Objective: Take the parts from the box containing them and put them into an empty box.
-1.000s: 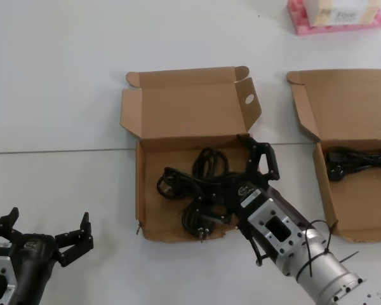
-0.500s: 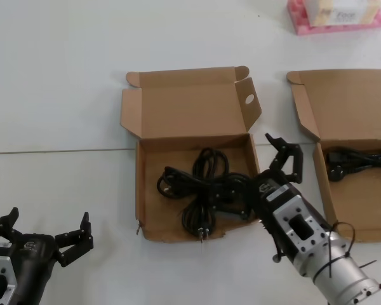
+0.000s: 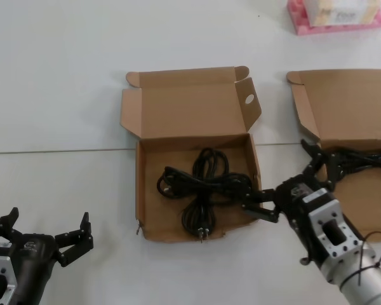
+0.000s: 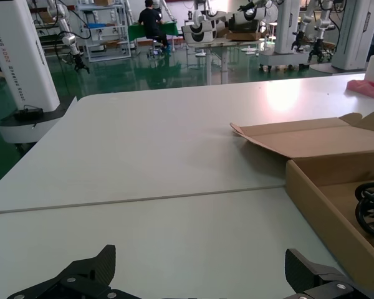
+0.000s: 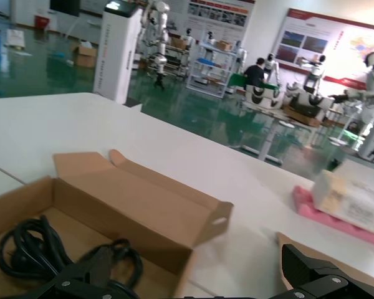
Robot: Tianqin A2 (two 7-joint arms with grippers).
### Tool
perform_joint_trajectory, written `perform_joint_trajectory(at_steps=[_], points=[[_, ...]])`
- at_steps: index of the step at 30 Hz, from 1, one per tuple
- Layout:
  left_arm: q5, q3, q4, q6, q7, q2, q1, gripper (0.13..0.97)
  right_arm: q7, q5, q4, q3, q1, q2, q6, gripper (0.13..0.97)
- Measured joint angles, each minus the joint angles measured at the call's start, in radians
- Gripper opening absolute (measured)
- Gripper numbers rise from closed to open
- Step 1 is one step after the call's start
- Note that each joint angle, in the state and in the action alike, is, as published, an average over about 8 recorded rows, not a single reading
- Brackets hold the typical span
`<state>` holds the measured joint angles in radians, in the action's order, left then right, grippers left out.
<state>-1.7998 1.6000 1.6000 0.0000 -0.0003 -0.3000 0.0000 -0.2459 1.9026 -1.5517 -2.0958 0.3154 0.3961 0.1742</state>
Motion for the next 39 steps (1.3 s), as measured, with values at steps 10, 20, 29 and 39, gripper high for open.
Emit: perform_joint_trajectory(at_steps=[10,20,29,39], points=[[0.0,0.0,0.0,0.0,0.0,0.0,0.0,0.966,0.0,-0.032,-0.015,0.153,-0.097,-0.03,-0.054,0.966],[0.0,0.0,0.0,0.0,0.0,0.0,0.0,0.966,0.0,-0.064,-0.03,0.307,-0.196,-0.06,-0.108,0.966],[0.0,0.0,0.0,0.0,0.0,0.0,0.0,0.966,0.0,-0.09,-0.042,0.434,-0.276,-0.084,-0.152,0.966],[0.0,0.0,0.0,0.0,0.0,0.0,0.0,0.966,0.0,-0.095,-0.045,0.457,-0.291,-0.089,-0.161,0.966]])
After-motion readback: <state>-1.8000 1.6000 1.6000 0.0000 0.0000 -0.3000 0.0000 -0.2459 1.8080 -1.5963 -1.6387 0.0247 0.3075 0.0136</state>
